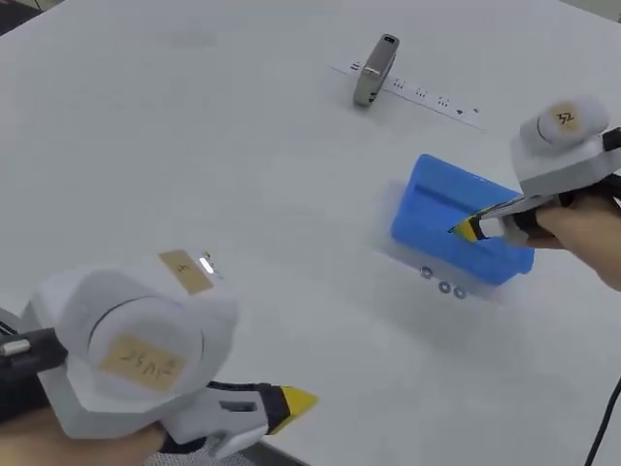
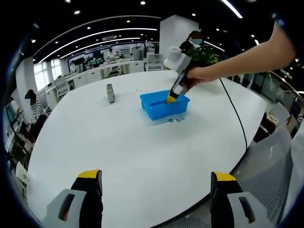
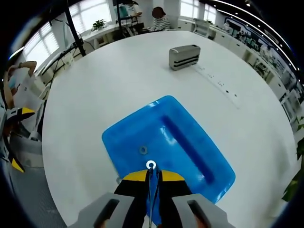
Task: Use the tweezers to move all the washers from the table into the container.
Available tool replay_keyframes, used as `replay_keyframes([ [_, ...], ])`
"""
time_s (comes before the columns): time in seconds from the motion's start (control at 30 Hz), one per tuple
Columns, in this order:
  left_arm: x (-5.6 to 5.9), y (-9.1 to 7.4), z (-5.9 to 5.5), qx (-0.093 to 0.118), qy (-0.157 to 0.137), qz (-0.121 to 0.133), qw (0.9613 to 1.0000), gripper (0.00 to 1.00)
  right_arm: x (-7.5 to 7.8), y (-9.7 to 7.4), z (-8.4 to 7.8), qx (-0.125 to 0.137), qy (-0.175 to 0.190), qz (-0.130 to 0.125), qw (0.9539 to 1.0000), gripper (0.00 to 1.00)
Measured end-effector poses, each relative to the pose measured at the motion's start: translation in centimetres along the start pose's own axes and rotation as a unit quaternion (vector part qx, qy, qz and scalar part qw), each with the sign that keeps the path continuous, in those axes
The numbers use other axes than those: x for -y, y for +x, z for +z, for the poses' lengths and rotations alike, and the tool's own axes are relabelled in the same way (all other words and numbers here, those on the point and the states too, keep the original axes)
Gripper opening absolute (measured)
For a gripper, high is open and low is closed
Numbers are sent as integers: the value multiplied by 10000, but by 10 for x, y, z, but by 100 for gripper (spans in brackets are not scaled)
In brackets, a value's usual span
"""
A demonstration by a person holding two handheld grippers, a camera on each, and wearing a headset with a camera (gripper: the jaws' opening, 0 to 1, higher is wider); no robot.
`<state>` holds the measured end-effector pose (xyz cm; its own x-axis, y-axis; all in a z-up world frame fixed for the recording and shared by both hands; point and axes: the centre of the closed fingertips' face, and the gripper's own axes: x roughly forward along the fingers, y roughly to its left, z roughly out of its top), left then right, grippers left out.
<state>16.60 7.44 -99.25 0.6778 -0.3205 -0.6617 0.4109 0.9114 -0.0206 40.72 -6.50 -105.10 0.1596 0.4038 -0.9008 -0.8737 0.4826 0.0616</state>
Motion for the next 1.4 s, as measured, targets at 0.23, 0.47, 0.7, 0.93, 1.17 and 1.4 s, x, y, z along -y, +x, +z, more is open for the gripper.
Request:
replay_keyframes([
  [0.23,1,1,-3,-41,-44,1,10000,97,1,1,-1,-62,48,85,9999,4],
  [0.47,-1,0,-2,-42,-20,17,10000,97,1,0,0,-33,31,133,9999,4],
  [0.7,-2,0,-3,-60,-32,44,10000,97,6,0,1,-61,52,143,9999,4],
  [0.93,-2,0,-2,-39,-43,56,10000,97,2,-20,1,-35,-59,197,9998,2],
  [1.17,-2,1,0,0,-5,37,10000,96,-13,-51,-1,154,-269,141,9994,2],
  [1.4,1,-1,1,39,59,12,10000,96,-40,-70,-9,168,-404,255,9987,2],
])
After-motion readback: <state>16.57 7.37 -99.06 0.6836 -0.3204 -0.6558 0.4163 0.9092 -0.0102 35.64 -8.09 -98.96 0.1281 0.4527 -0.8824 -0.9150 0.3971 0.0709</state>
